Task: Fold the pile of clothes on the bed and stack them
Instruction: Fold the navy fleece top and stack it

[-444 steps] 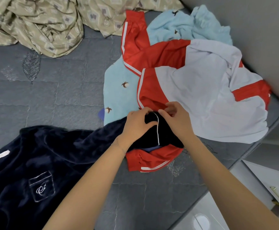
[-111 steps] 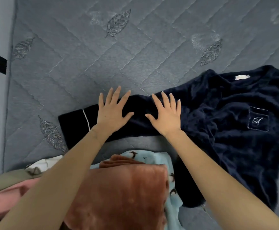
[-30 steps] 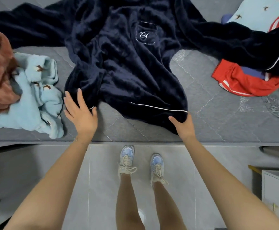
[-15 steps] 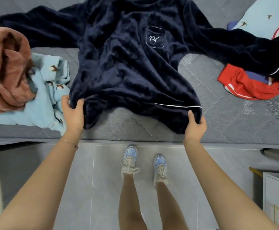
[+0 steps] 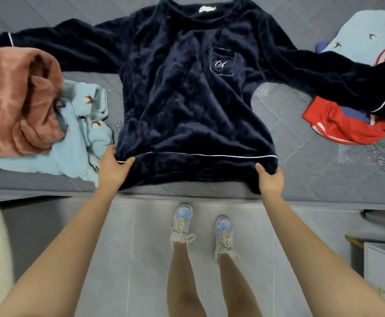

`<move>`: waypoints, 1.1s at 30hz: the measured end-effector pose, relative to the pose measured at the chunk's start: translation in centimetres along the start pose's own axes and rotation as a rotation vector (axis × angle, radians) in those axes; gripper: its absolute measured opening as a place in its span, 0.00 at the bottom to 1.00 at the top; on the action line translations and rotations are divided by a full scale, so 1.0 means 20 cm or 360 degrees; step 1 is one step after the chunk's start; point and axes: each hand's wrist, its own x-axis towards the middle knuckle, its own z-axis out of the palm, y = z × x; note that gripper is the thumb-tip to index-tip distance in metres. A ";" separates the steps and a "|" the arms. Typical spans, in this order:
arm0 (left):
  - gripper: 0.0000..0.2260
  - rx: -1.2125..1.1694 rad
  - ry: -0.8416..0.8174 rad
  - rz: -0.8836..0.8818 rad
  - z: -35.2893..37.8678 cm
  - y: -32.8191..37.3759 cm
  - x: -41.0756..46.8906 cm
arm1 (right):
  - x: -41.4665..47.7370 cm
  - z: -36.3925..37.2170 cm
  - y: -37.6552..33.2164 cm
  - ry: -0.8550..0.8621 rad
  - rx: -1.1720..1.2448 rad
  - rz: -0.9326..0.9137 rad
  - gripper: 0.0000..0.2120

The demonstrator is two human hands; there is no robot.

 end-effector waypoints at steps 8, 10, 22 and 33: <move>0.35 0.0767 -0.0114 0.0534 0.25 0.13 -0.03 | -0.08 0.09 -0.02 -0.0010 -0.1011 -0.0847 0.41; 0.36 0.0794 -0.0142 0.0637 0.29 0.19 -0.03 | -0.10 0.13 -0.07 -0.0115 -0.1122 -0.0969 0.40; 0.35 0.0912 -0.0166 0.0983 0.33 0.56 0.15 | -0.05 0.27 -0.46 -0.0146 -0.1308 -0.1096 0.39; 0.36 0.0930 -0.0240 0.1117 0.72 1.23 0.28 | 0.46 0.02 -0.78 -0.0057 -0.1216 -0.0956 0.38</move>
